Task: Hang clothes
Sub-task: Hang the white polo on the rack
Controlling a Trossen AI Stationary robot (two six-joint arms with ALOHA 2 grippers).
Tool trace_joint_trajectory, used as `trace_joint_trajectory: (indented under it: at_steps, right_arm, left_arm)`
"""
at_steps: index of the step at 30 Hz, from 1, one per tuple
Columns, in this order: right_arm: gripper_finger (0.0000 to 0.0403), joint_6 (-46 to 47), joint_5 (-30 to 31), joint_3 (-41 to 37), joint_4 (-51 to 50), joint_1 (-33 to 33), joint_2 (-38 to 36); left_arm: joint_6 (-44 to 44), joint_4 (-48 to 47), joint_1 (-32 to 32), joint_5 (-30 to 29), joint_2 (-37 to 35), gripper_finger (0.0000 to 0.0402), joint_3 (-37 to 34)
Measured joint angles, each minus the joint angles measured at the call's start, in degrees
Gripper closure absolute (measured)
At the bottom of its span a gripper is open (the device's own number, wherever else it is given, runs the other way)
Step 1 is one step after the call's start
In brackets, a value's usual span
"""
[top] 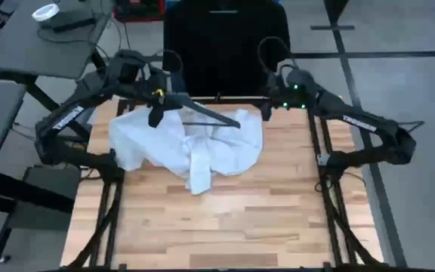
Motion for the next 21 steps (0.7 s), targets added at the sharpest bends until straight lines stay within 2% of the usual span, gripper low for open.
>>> trace_joint_trajectory:
  at_steps: [2,4,12,14,17,21]
  right_arm:
    - [0.0178,2.3,-5.2,-2.5,6.1,0.1,2.6]
    - [0.0181,6.0,-7.7,-5.2,13.2,1.2,6.1]
    - [0.0184,16.9,-7.9,-7.5,39.1,8.8,20.9]
    - [0.0184,18.6,-8.2,-7.4,40.8,10.2,22.2]
    - [0.0184,20.0,-8.1,-7.4,37.3,10.8,21.8]
    - [0.0184,18.5,-8.1,-7.4,30.2,10.8,16.3]
  left_arm:
    - [-0.1,0.3,-0.2,0.3,0.0,0.0371,1.3]
    - [-1.0,1.7,-0.2,0.6,0.0,0.0371,1.9]
    - [-1.7,3.6,-0.2,0.5,0.0,0.0371,2.8]
    - [-1.6,3.6,-0.2,0.5,0.0,0.0371,2.8]
    - [-1.6,3.4,-0.2,0.4,0.0,0.0371,2.8]
    - [-1.1,3.3,-0.2,-0.4,0.0,0.0371,2.8]
